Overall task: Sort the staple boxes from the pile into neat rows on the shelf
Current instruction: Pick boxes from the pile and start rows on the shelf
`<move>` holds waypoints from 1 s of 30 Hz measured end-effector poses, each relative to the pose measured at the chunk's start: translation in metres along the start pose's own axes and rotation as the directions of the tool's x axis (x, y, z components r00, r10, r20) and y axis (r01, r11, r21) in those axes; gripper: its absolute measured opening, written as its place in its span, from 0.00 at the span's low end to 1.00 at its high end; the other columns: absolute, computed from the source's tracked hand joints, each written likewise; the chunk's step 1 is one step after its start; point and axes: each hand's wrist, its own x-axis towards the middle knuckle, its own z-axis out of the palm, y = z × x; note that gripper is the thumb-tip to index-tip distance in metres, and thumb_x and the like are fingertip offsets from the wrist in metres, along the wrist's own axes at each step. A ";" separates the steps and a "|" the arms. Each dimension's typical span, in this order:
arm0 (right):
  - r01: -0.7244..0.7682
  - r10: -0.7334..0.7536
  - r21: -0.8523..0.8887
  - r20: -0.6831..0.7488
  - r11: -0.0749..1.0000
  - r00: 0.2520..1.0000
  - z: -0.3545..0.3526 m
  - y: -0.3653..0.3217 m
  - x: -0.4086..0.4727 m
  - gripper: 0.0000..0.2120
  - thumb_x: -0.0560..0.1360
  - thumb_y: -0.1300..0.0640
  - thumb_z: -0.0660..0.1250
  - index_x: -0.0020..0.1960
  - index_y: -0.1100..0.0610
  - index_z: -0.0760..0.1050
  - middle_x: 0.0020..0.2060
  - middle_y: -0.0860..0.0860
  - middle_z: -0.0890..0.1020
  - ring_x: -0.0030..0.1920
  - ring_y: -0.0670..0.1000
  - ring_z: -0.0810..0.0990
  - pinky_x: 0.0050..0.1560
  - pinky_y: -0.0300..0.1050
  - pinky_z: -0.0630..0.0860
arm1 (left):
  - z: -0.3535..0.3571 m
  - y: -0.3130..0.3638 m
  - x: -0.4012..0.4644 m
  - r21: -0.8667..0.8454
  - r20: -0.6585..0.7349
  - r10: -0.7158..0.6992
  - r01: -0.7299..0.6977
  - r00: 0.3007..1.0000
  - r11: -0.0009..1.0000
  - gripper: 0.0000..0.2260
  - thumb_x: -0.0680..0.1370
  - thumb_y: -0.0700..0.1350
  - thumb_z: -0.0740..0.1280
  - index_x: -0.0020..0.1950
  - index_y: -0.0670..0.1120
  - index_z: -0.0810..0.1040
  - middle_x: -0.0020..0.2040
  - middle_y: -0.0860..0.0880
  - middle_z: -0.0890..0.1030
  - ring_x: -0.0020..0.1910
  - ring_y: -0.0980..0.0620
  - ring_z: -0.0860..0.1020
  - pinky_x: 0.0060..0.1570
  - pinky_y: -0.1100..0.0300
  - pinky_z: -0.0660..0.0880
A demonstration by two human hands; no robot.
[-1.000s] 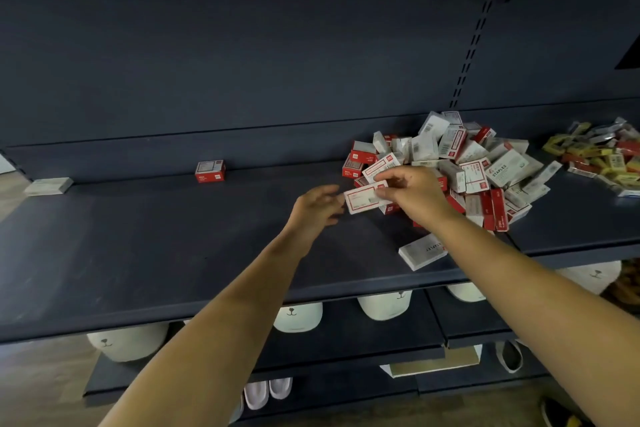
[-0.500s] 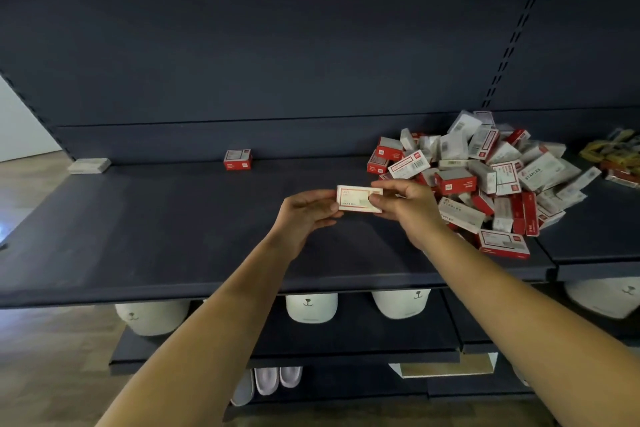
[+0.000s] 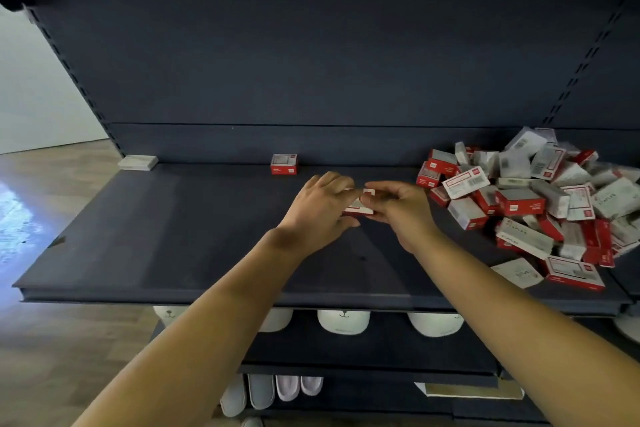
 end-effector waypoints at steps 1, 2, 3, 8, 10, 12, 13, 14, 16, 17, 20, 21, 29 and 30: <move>-0.001 0.001 -0.009 0.007 1.000 1.000 0.011 -0.001 0.002 0.10 0.71 0.67 0.70 0.52 0.59 0.78 0.44 0.53 0.81 0.44 0.49 0.82 0.43 0.40 0.80 | -0.003 -0.009 -0.004 0.025 0.026 0.000 0.000 1.000 1.000 0.20 0.63 0.43 0.78 0.54 0.41 0.81 0.49 0.45 0.80 0.49 0.43 0.79 0.49 0.52 0.74; -0.006 0.006 -0.013 0.013 1.000 1.000 0.022 -0.001 0.005 0.11 0.71 0.67 0.70 0.52 0.59 0.78 0.43 0.53 0.81 0.43 0.48 0.82 0.41 0.38 0.80 | -0.007 -0.018 -0.007 0.043 0.035 -0.006 0.005 0.999 0.999 0.20 0.63 0.42 0.78 0.53 0.41 0.80 0.48 0.45 0.80 0.48 0.43 0.79 0.48 0.52 0.75; -0.014 0.015 -0.010 0.020 1.000 1.000 0.034 -0.002 0.007 0.11 0.71 0.67 0.70 0.53 0.60 0.78 0.43 0.52 0.81 0.43 0.48 0.82 0.39 0.37 0.80 | -0.012 -0.027 -0.010 0.042 0.052 -0.021 0.019 0.998 0.999 0.19 0.66 0.41 0.77 0.54 0.41 0.80 0.49 0.44 0.80 0.49 0.43 0.78 0.49 0.52 0.75; 0.105 -0.113 -0.298 -0.010 0.949 0.993 0.090 0.001 0.025 0.14 0.74 0.63 0.68 0.59 0.62 0.76 0.51 0.55 0.81 0.49 0.50 0.80 0.51 0.40 0.77 | -0.032 -0.087 -0.021 0.059 0.221 -0.100 0.089 0.970 0.994 0.17 0.76 0.45 0.66 0.65 0.44 0.73 0.60 0.45 0.74 0.59 0.47 0.70 0.58 0.56 0.68; 0.275 -0.283 -0.745 0.120 0.608 0.951 0.109 -0.001 0.030 0.20 0.75 0.64 0.64 0.67 0.61 0.70 0.60 0.55 0.75 0.57 0.53 0.75 0.57 0.44 0.73 | -0.039 -0.113 -0.027 0.091 0.252 -0.104 0.084 0.962 0.992 0.18 0.76 0.45 0.66 0.66 0.44 0.73 0.61 0.46 0.73 0.60 0.47 0.69 0.59 0.56 0.68; 0.398 -0.337 -0.889 0.313 0.226 0.888 0.128 -0.002 0.030 0.28 0.73 0.67 0.63 0.72 0.59 0.62 0.65 0.53 0.69 0.63 0.54 0.69 0.59 0.47 0.69 | -0.045 -0.142 -0.037 0.128 0.312 -0.137 0.102 0.940 0.987 0.17 0.77 0.46 0.64 0.66 0.45 0.73 0.61 0.47 0.73 0.61 0.48 0.69 0.59 0.58 0.67; 0.420 -0.321 -0.894 0.357 0.154 0.877 0.139 -0.003 0.029 0.30 0.72 0.67 0.63 0.73 0.58 0.60 0.66 0.53 0.67 0.64 0.54 0.67 0.60 0.47 0.68 | -0.047 -0.156 -0.042 0.158 0.343 -0.165 0.117 0.925 0.981 0.17 0.78 0.47 0.64 0.66 0.46 0.72 0.61 0.47 0.72 0.61 0.48 0.69 0.59 0.59 0.66; 0.426 -0.294 -0.895 0.374 0.136 0.880 0.149 -0.002 0.029 0.31 0.72 0.67 0.62 0.73 0.57 0.59 0.66 0.52 0.66 0.65 0.54 0.65 0.61 0.47 0.67 | -0.047 -0.171 -0.048 0.183 0.372 -0.193 0.132 0.908 0.974 0.17 0.78 0.48 0.64 0.66 0.46 0.72 0.61 0.46 0.72 0.61 0.48 0.69 0.59 0.59 0.65; 0.443 -0.257 -0.887 0.401 0.131 0.879 0.167 0.002 0.031 0.30 0.72 0.68 0.60 0.73 0.57 0.60 0.67 0.52 0.65 0.66 0.54 0.64 0.61 0.46 0.66 | -0.047 -0.197 -0.059 0.195 0.397 -0.254 0.190 0.882 0.962 0.16 0.78 0.49 0.64 0.65 0.46 0.73 0.62 0.46 0.72 0.62 0.48 0.69 0.60 0.59 0.65; 0.452 -0.244 -0.882 0.414 0.130 0.877 0.174 0.005 0.032 0.29 0.72 0.68 0.60 0.72 0.57 0.62 0.67 0.52 0.66 0.67 0.54 0.64 0.61 0.46 0.65 | -0.045 -0.207 -0.065 0.195 0.404 -0.283 0.221 0.870 0.956 0.16 0.78 0.48 0.64 0.65 0.46 0.74 0.62 0.46 0.72 0.62 0.48 0.69 0.60 0.59 0.65; 0.463 -0.225 -0.876 0.429 0.134 0.875 0.188 0.013 0.038 0.25 0.73 0.68 0.59 0.70 0.57 0.66 0.66 0.52 0.67 0.66 0.53 0.64 0.61 0.46 0.65 | -0.038 -0.227 -0.078 0.191 0.403 -0.330 0.274 0.854 0.943 0.14 0.78 0.45 0.63 0.63 0.43 0.74 0.61 0.45 0.73 0.61 0.46 0.69 0.61 0.56 0.65; 0.461 -0.218 -0.877 0.428 0.133 0.877 0.192 0.015 0.039 0.25 0.73 0.68 0.59 0.69 0.57 0.66 0.66 0.52 0.67 0.66 0.53 0.64 0.61 0.45 0.64 | -0.036 -0.232 -0.081 0.185 0.405 -0.340 0.289 0.848 0.939 0.14 0.78 0.44 0.63 0.63 0.42 0.74 0.61 0.44 0.73 0.61 0.46 0.70 0.61 0.55 0.65; 0.439 -0.192 -0.889 0.412 0.130 0.891 0.199 0.020 0.054 0.22 0.75 0.65 0.59 0.69 0.57 0.68 0.65 0.52 0.68 0.66 0.52 0.65 0.61 0.43 0.64 | -0.019 -0.264 -0.074 0.242 0.318 -0.494 0.435 0.809 0.868 0.14 0.78 0.41 0.61 0.63 0.42 0.73 0.60 0.43 0.70 0.61 0.42 0.68 0.57 0.53 0.67; 0.432 -0.194 -0.892 0.405 0.129 0.894 0.199 0.021 0.056 0.21 0.76 0.65 0.59 0.68 0.57 0.69 0.65 0.52 0.69 0.65 0.53 0.66 0.60 0.43 0.65 | -0.018 -0.265 -0.072 0.273 0.321 -0.504 0.432 0.802 0.860 0.14 0.78 0.40 0.60 0.63 0.41 0.73 0.61 0.43 0.69 0.61 0.43 0.68 0.56 0.53 0.68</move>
